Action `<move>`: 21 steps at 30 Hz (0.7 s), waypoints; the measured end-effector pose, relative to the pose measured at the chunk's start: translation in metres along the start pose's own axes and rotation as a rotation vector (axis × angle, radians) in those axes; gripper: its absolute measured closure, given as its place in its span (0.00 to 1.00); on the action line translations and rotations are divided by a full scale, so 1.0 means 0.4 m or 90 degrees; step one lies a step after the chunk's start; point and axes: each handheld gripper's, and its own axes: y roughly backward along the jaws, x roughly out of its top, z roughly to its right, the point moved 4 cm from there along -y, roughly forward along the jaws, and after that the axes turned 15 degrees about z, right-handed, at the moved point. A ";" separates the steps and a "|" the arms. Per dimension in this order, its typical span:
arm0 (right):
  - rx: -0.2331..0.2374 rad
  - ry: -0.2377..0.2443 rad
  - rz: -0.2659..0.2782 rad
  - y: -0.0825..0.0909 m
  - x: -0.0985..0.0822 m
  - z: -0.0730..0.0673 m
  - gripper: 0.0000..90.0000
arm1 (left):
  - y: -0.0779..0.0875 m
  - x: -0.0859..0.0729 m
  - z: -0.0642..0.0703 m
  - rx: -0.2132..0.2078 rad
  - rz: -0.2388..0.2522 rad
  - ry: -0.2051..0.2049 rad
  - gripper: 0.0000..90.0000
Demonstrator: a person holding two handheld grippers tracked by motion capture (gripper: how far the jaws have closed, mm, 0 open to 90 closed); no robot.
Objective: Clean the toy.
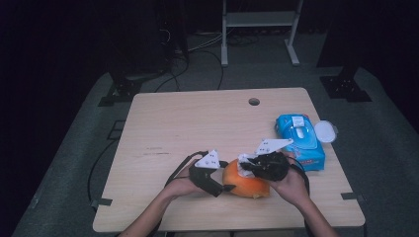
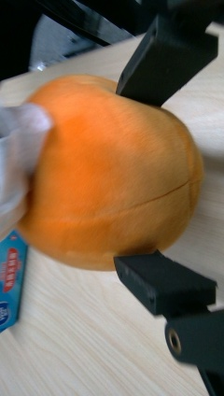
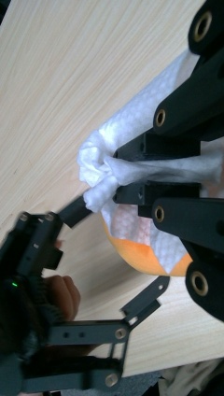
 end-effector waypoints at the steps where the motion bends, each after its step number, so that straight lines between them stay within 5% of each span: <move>1: 0.004 -0.003 0.005 0.001 -0.001 -0.004 0.90 | -0.001 0.008 0.002 -0.003 0.024 0.015 0.15; 3: 0.022 -0.008 0.010 -0.007 -0.002 -0.021 0.90 | -0.008 0.020 0.006 -0.007 0.045 0.028 0.14; 6: 0.034 0.018 0.001 -0.028 -0.001 -0.047 0.90 | -0.016 0.008 0.008 0.002 0.012 0.006 0.16; 11: 0.024 0.015 0.004 -0.015 -0.005 -0.032 0.90 | -0.002 -0.020 -0.007 0.001 -0.001 0.035 0.18; 17: 0.018 -0.065 0.025 0.045 -0.064 0.013 0.90 | 0.004 -0.029 -0.008 -0.018 -0.005 0.047 0.18; 21: 0.021 -0.069 0.040 0.061 -0.082 0.006 0.90 | -0.008 0.008 0.005 -0.026 0.020 0.027 0.10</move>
